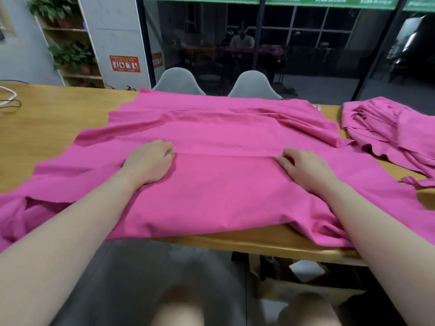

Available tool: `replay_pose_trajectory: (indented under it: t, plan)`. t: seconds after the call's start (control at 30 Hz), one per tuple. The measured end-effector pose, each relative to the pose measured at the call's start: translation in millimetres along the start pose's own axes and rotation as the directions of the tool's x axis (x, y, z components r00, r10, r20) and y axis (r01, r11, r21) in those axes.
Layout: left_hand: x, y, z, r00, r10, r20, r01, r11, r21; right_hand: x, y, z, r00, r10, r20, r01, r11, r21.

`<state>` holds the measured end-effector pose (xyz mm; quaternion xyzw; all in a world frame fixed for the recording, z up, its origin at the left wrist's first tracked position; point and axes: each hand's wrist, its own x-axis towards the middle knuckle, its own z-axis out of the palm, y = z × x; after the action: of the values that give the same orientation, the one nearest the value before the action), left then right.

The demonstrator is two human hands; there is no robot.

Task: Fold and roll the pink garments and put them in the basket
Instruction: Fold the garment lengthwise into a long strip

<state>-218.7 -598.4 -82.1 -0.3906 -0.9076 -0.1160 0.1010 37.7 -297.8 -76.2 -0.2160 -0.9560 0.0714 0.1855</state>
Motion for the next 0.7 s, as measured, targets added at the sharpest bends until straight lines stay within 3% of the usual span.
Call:
replay_pose_trajectory:
  t: [0.7]
  plan:
    - [-92.3, 2.1, -18.2, 0.993, 0.095, -0.071, -0.102, 0.989, -0.108, -91.5, -20.5, -22.6, 1.000, 0.012, 0.004, -0.013, 0.991, 0.135]
